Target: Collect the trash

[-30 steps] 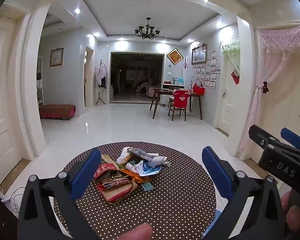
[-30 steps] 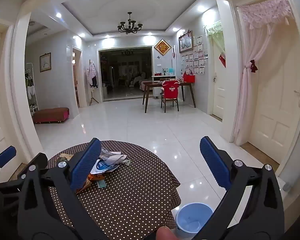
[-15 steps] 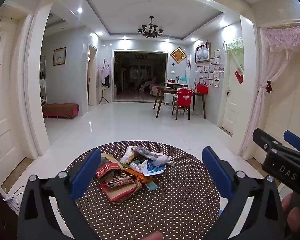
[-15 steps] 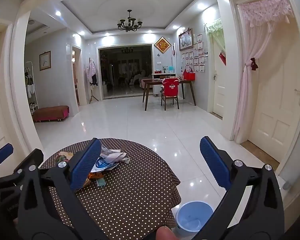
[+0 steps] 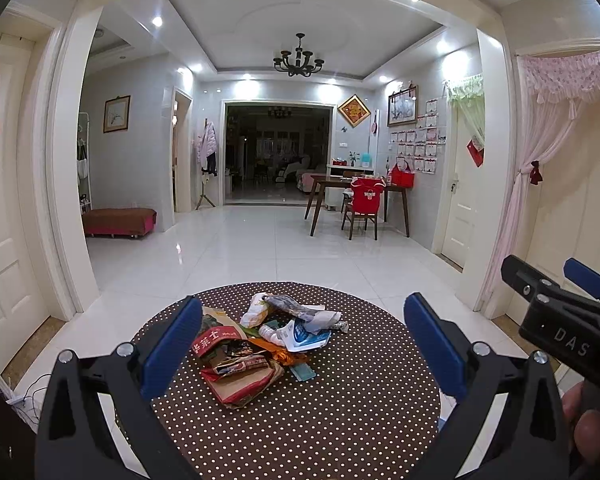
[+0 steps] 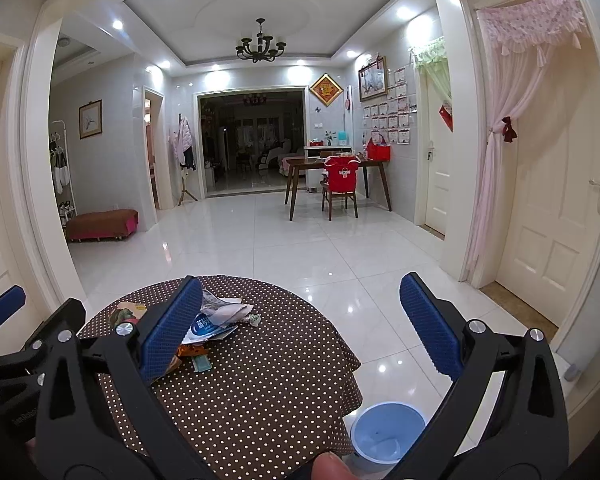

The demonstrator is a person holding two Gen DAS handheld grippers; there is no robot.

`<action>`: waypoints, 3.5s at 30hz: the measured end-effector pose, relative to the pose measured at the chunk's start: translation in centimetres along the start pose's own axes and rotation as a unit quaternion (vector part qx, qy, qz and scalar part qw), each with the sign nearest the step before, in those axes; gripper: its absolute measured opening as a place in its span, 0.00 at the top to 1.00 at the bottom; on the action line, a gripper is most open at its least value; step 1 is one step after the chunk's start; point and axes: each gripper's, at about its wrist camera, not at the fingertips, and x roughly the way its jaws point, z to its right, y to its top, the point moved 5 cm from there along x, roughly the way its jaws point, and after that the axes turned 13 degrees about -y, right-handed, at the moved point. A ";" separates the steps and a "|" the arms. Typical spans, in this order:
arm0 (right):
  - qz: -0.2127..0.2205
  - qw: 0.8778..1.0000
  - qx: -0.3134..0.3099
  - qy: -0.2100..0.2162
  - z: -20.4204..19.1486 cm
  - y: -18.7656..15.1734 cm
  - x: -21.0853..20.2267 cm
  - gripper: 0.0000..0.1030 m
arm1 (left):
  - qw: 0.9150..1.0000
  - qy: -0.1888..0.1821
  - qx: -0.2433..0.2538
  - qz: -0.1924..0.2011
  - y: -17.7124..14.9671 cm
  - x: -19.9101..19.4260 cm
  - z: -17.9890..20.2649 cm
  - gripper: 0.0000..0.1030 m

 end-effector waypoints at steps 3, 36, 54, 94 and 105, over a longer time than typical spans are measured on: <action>-0.001 1.000 -0.002 0.000 0.0 0.0 0.0 0.06 | 1.000 0.001 -0.001 0.001 0.0 0.0 -0.1 0.04; -0.059 0.996 -0.058 0.016 -4.3 -3.2 4.8 0.06 | 0.995 0.055 -0.052 -0.060 -5.7 3.6 -7.8 0.04; -0.190 0.972 -0.130 0.040 -9.4 -13.1 13.4 0.06 | 0.970 0.084 -0.066 -0.217 -14.1 15.5 -16.1 0.04; -0.272 0.920 -0.125 0.253 -18.7 -15.9 15.2 0.06 | 0.980 0.005 -0.029 -0.199 -14.3 12.7 -18.1 0.13; -0.308 0.909 -0.146 0.240 -20.3 -19.2 18.0 0.17 | 0.974 -0.068 -0.044 -0.214 -15.0 13.4 -17.4 0.69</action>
